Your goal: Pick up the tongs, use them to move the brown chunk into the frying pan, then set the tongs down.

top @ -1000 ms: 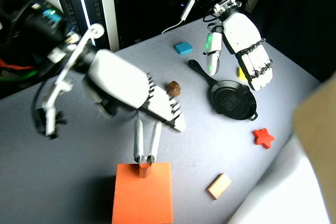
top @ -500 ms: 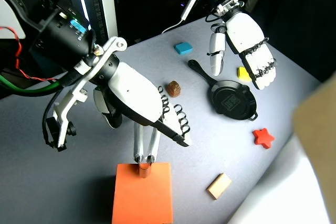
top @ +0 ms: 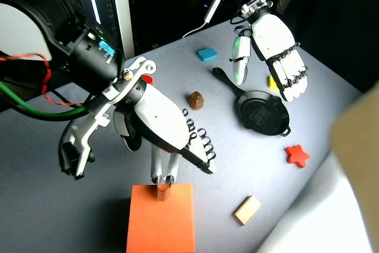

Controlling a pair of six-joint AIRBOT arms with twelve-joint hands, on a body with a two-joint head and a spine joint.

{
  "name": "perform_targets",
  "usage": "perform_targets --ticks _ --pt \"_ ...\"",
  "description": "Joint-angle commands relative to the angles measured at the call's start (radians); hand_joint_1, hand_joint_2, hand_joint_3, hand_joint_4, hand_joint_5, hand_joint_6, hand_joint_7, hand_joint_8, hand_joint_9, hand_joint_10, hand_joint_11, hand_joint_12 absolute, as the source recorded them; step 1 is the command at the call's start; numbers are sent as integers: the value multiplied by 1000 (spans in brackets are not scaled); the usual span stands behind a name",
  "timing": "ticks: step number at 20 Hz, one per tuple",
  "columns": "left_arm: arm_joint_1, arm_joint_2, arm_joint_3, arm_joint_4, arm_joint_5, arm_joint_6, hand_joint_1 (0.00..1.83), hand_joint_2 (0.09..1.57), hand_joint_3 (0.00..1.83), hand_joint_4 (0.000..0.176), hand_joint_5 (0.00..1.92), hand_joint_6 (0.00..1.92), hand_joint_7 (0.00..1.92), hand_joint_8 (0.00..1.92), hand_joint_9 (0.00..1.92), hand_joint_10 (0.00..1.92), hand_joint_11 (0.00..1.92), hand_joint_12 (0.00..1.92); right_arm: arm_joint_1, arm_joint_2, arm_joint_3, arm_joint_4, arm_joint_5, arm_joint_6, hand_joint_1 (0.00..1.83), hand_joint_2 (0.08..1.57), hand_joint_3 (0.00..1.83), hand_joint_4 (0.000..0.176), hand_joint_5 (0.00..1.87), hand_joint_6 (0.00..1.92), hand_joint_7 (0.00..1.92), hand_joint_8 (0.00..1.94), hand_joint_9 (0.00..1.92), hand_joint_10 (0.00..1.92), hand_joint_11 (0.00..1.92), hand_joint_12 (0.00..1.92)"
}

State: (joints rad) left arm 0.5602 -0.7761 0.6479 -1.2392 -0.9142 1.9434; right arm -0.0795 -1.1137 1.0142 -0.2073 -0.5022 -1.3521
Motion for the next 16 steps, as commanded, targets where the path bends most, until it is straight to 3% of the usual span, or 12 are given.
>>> perform_targets --ticks 1,6,10,16 --pt "-5 6 1 63 -80 3 0 1198 0 13 32 0 54 1 39 3 0 269 3 4 3 -17 86 -14 1035 912 0 0 0 0 0 0 0 0 0 0" --pt "-6 6 0 63 -80 3 0 1202 0 9 1 0 16 0 19 0 0 226 -26 -24 35 -31 103 -27 1033 913 0 0 0 0 0 0 0 0 0 0" --pt "-5 6 0 63 -80 3 0 1210 1 22 15 4 39 4 39 4 0 284 -41 -48 62 -32 116 -39 1020 935 0 0 0 0 0 0 0 0 0 0" --pt "2 6 4 63 -80 3 0 1200 0 13 19 4 54 3 45 3 0 292 -72 -83 93 -32 143 -36 1039 929 0 0 0 0 0 0 0 0 0 0"
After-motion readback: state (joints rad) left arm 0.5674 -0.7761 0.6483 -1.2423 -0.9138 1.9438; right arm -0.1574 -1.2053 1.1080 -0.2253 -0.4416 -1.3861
